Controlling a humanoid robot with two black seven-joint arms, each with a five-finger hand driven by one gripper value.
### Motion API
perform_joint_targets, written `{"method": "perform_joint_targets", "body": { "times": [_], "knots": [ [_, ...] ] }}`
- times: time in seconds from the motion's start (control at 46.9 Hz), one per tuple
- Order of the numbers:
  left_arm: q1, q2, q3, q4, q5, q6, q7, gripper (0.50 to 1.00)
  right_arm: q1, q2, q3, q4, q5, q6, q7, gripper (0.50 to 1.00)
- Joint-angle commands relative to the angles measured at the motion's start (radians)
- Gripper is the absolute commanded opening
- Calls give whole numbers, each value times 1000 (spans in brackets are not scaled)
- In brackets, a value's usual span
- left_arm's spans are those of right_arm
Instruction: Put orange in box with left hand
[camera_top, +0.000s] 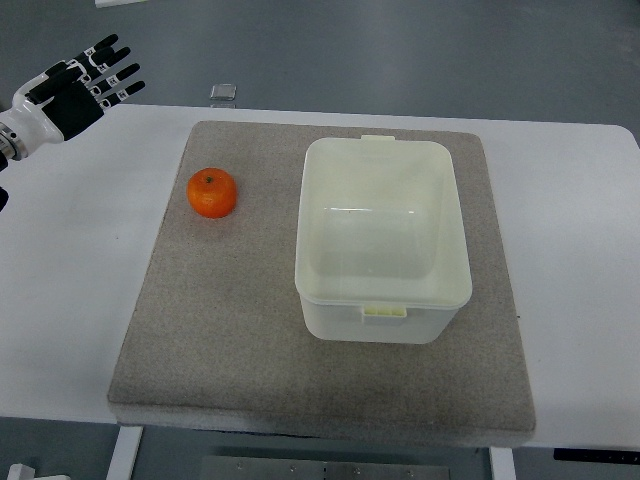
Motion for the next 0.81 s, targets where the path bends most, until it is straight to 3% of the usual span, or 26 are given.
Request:
{"method": "perform_joint_targets", "body": {
  "times": [0.0,0.64,0.789],
  "knots": [
    [0,1,0,0,0,0,0,994,0,0,1,0,0,0,0,944],
    [-5,1,3,2,3,2,0,994,0,0,0,0,0,0,0,944],
    [-2,4,3,2,31,-5,-24,994,0,0,0,0,0,0,0,944]
  ]
}}
